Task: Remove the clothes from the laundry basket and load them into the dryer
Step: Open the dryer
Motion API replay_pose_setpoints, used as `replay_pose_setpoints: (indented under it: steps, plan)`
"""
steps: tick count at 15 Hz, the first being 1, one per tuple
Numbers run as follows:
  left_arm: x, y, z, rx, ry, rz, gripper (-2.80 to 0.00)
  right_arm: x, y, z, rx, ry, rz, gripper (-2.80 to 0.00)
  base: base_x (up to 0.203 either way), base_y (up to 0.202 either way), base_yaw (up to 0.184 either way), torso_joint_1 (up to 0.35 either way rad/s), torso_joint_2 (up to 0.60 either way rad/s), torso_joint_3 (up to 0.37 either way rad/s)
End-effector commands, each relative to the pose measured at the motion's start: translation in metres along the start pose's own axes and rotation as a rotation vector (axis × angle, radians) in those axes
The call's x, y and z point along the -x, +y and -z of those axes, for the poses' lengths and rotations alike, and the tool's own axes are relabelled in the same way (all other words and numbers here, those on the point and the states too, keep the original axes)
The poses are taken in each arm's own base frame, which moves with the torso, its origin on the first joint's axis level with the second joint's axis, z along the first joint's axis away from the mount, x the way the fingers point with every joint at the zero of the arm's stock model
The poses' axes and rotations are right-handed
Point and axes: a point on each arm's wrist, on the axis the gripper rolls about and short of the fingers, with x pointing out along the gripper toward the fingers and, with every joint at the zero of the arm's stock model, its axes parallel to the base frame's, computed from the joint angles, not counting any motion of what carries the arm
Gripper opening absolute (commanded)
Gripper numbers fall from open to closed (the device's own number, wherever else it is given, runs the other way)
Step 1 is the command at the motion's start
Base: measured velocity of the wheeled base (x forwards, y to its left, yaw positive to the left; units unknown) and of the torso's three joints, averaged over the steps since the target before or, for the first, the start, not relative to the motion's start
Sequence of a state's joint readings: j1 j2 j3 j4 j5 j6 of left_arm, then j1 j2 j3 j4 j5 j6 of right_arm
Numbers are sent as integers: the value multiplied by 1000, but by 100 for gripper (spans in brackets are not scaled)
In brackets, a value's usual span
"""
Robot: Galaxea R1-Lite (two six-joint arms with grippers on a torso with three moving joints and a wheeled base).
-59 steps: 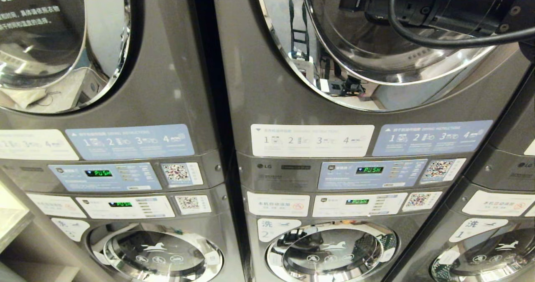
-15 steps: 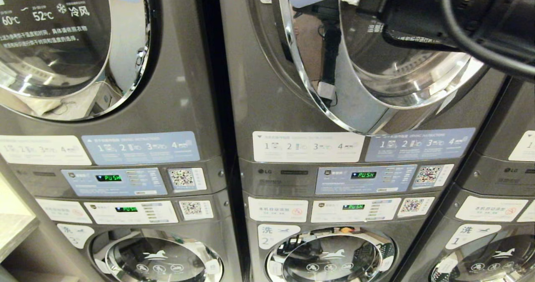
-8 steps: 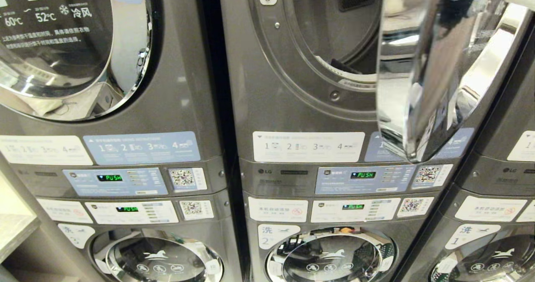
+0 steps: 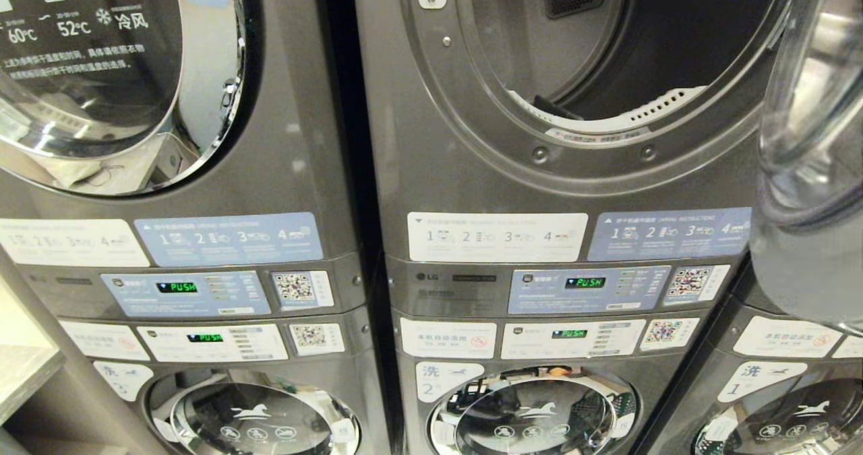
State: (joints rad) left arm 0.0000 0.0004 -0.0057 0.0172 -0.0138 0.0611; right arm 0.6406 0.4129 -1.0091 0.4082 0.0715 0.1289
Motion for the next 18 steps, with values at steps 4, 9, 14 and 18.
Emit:
replay_pose_setpoints:
  steps: [4,9,14,18]
  plan:
    - [0,0,0,0,-1,0,-280,97,-1,59,1,-17,15,0,0,0,0,0,0,0]
    - [0,0,0,-5,-1,0,-280,111,-5,110,-11,217,31,0,0,0,0,0,0,0]
    - [0,0,0,-14,-1,0,-280,64,-16,174,31,515,63,0,0,0,0,0,0,0]
    - [0,0,0,1,-1,-5,-280,28,-25,216,138,500,65,0,0,0,0,0,0,0]
